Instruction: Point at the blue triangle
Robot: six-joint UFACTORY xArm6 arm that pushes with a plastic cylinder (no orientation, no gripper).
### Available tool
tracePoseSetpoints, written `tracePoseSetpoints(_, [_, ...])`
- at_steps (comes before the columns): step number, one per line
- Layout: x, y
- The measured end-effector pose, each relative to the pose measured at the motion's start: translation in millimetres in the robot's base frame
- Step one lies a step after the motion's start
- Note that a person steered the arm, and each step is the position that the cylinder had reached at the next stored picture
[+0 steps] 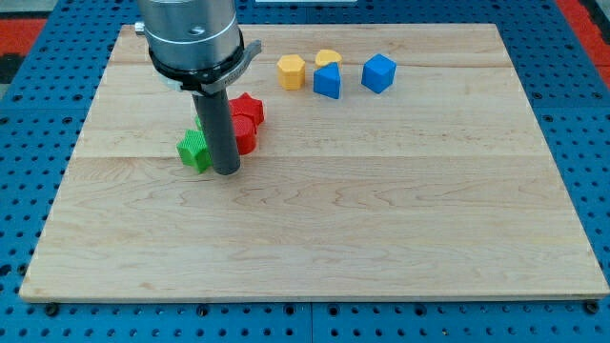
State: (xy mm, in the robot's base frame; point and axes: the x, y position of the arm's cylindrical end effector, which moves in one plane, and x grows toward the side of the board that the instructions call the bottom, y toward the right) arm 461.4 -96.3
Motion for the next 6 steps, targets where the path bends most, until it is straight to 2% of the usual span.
tracePoseSetpoints(1, [0, 0])
tracePoseSetpoints(2, [16, 41])
tracePoseSetpoints(3, [9, 126])
tracePoseSetpoints(5, [3, 127])
tracePoseSetpoints(6, [-40, 161])
